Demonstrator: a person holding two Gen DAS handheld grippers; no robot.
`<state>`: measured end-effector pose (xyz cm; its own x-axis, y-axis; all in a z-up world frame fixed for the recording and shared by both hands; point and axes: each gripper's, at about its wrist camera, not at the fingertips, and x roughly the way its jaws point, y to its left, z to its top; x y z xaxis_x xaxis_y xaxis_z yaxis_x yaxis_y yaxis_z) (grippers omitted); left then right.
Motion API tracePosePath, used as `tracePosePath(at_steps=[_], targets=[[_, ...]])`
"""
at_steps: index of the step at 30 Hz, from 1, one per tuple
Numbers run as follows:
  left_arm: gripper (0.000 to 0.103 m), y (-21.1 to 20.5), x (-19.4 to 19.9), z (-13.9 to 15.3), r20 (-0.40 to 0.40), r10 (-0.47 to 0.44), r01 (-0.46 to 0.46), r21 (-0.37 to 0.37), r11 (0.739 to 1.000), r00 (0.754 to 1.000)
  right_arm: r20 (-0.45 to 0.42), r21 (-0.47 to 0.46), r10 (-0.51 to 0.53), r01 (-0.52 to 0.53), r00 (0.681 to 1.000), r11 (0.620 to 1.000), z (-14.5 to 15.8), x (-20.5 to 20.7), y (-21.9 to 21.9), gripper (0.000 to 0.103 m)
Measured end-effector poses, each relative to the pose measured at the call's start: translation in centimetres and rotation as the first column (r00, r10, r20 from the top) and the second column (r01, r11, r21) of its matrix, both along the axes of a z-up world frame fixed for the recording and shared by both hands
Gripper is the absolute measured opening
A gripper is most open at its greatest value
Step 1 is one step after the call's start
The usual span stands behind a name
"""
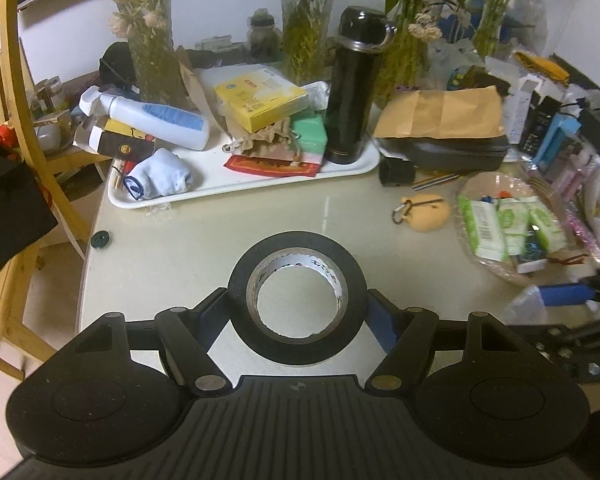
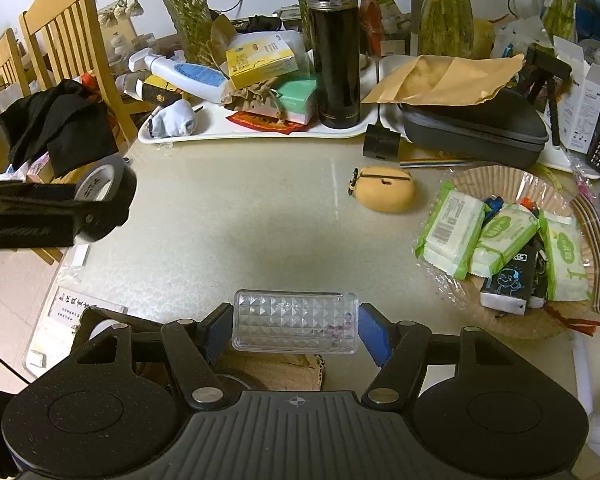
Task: Organize rigid objects
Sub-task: 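Carry the tape roll with the left gripper toward the box while right carries the tray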
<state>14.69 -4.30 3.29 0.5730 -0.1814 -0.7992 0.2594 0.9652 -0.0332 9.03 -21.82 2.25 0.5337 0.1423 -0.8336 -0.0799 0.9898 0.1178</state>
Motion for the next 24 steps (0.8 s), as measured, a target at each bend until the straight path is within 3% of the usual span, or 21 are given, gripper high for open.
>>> tracePosePath(at_steps=[10,24], targets=[[0.072,-0.4,-4.1,0.8,-0.004,-0.043,0.043,-0.009,0.999,0.999,0.0,0.002,0.015,-0.015,1.0,1.0,0.0,-0.5,0.1,0.07],[0.072,-0.3,-9.4,-0.9,-0.072,-0.097,0.095,-0.033,0.995,0.993,0.004,0.006,0.034,-0.034,0.999,0.999,0.1,-1.0,0.6,0.07]])
